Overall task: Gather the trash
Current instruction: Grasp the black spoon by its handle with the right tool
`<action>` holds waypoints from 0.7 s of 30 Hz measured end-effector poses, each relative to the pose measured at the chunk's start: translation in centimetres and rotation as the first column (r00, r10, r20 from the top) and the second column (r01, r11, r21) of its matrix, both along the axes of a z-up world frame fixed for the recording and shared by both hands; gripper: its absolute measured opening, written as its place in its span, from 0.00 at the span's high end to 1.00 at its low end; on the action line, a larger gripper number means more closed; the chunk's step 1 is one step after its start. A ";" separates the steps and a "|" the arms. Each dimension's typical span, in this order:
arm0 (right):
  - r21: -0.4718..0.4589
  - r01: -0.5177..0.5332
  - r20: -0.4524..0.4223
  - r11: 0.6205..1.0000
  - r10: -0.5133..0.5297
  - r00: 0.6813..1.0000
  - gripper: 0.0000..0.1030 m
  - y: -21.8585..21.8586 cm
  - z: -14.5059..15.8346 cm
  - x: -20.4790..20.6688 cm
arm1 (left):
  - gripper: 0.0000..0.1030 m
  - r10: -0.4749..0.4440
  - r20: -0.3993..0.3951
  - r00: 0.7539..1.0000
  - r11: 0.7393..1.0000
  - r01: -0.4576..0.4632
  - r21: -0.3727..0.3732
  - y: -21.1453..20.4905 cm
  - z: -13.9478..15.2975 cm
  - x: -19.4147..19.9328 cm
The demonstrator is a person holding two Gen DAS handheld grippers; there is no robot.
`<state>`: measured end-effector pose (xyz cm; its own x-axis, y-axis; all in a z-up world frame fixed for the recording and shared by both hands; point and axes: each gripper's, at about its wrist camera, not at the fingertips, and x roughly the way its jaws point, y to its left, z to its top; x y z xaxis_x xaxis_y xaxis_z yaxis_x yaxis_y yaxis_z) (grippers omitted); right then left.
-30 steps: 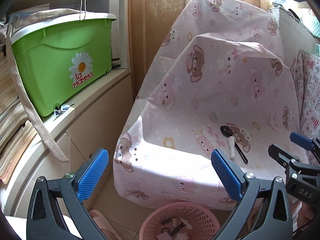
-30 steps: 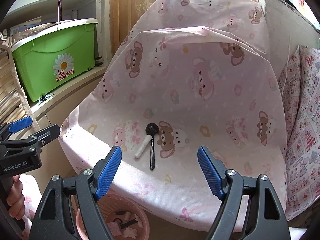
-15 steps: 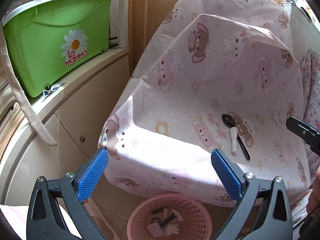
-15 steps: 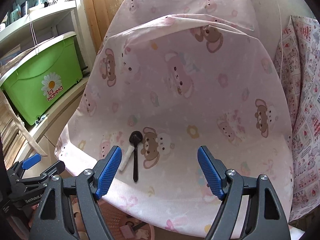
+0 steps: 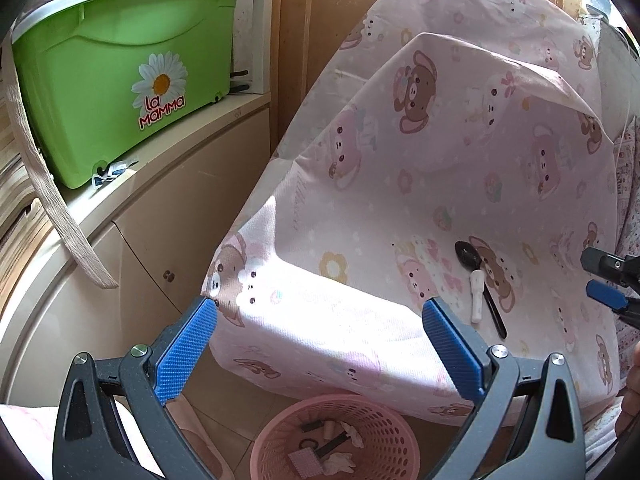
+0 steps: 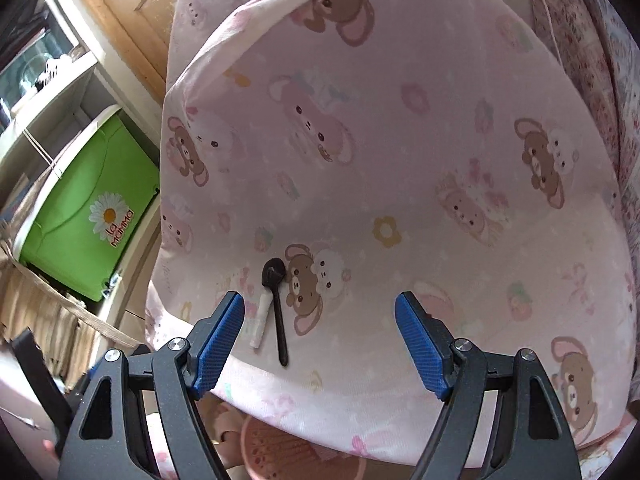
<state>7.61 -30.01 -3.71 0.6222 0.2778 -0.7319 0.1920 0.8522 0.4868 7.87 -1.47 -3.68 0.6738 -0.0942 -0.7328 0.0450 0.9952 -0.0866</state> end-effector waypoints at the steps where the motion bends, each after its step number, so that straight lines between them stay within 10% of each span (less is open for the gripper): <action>1: 0.037 0.001 -0.019 0.999 -0.001 1.000 0.23 -0.4 -0.5 0.2 | 0.01 -0.003 -0.007 1.000 1.000 0.002 -0.011 0.0 -0.1 0.1; 21: -0.399 -0.310 -0.121 0.863 0.286 0.951 0.72 11.4 -4.9 3.7 | 0.01 0.035 0.007 0.999 0.997 -0.036 0.065 -0.7 0.3 0.7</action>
